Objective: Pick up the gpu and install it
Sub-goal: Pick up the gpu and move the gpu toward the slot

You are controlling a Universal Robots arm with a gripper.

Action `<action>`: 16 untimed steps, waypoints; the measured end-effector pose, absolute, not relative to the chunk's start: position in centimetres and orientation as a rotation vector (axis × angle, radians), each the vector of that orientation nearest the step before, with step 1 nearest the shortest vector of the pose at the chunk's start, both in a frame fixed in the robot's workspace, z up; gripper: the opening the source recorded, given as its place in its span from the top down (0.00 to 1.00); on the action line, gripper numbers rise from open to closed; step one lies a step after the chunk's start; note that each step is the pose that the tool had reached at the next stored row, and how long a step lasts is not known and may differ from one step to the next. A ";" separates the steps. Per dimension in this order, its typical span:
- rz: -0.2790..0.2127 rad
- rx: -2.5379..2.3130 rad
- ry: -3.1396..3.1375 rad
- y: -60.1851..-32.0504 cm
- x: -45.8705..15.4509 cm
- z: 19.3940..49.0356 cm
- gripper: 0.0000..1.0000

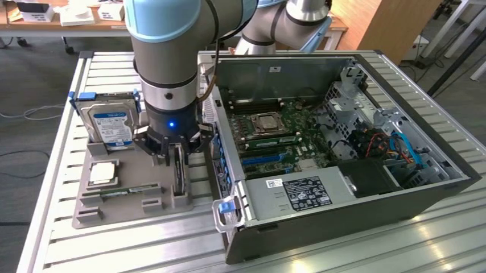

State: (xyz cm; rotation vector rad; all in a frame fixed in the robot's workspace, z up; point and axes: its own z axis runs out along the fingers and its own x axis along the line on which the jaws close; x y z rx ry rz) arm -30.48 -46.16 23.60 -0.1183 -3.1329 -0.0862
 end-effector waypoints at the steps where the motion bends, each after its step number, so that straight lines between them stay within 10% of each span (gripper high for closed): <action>1: -0.087 -0.118 -3.133 -46.2 -30.4 23.6 0.58; 16: -0.086 -0.118 -3.133 -46.2 -30.3 23.5 0.58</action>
